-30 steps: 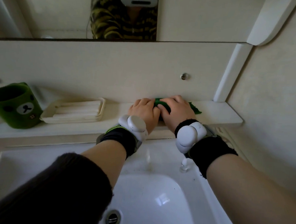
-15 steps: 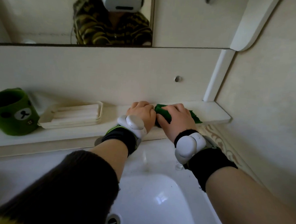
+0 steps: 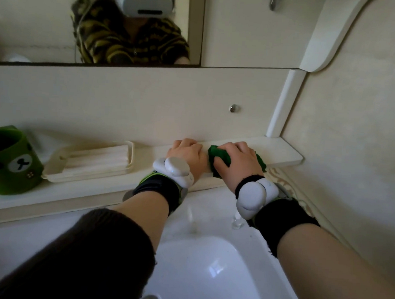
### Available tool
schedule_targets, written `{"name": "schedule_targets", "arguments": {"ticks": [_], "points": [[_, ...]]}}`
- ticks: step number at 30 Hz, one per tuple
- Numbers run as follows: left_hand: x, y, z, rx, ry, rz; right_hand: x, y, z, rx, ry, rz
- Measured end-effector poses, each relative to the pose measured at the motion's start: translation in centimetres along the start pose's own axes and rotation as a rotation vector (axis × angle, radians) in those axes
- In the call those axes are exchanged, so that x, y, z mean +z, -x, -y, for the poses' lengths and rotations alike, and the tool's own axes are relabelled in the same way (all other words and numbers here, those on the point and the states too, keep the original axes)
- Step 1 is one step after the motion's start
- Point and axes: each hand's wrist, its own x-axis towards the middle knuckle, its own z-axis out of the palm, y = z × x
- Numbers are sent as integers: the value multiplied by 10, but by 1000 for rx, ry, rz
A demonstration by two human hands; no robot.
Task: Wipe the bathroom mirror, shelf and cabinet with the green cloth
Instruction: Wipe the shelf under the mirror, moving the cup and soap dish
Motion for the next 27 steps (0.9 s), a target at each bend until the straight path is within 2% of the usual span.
{"name": "schedule_targets", "arguments": {"ticks": [14, 27], "points": [[-8, 8, -16, -87, -28, -82, -3, -53, -19, -99, 55, 129], [-14, 13, -23, -112, -37, -78, -10, -41, -31, -169, 57, 138]]}}
